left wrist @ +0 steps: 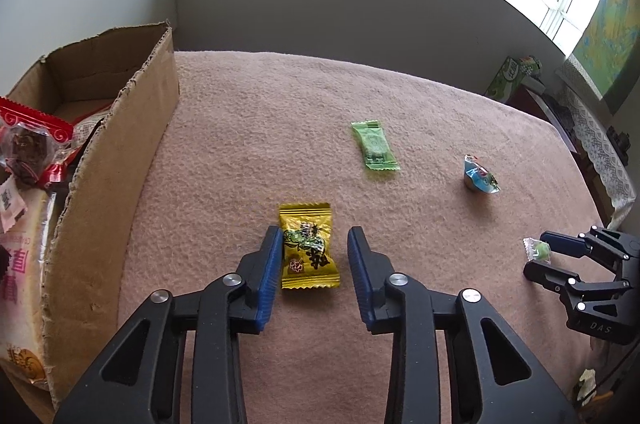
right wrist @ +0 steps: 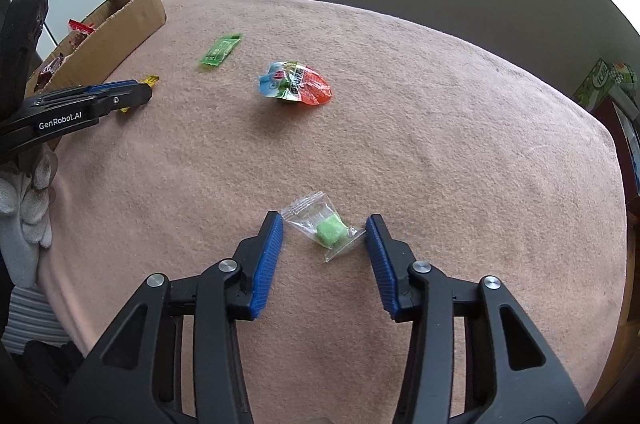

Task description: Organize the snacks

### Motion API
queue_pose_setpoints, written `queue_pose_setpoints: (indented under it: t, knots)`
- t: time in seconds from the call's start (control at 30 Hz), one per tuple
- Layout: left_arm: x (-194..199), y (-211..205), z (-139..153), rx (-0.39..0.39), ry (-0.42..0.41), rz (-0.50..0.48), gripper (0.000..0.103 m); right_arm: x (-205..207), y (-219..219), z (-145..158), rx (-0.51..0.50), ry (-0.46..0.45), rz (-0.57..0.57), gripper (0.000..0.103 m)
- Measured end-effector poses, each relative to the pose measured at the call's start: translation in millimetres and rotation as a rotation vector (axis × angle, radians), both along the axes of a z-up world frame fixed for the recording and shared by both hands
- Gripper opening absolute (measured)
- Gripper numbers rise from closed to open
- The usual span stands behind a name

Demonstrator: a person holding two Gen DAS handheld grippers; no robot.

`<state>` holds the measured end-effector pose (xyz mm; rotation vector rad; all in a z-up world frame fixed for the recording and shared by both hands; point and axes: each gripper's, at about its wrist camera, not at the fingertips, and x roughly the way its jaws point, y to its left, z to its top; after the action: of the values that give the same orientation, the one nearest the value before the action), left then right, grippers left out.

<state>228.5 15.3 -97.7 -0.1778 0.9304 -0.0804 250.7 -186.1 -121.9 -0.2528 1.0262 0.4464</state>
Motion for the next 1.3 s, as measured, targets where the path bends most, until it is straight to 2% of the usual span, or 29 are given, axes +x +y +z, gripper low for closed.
queue_pose_setpoints:
  t: [0.07, 0.27, 0.63, 0.93, 1.3]
  knots:
    - [1, -1, 0, 0.000, 0.000, -0.002, 0.022, -2, 0, 1, -0.003, -0.003, 0.002, 0.034]
    - [1, -9, -1, 0.014, -0.004, -0.021, 0.022, -4, -1, 3, 0.002, -0.008, 0.002, 0.025]
    - [-3, -6, 5, -0.004, -0.015, -0.030, 0.022, -10, -10, 11, 0.018, -0.021, -0.024, 0.025]
    - [-20, 3, 26, -0.034, -0.061, -0.037, 0.022, -25, -8, 45, 0.058, -0.071, -0.021, 0.025]
    - [-57, 44, 58, -0.053, -0.134, -0.009, 0.022, -36, 37, 91, 0.111, -0.125, 0.059, 0.025]
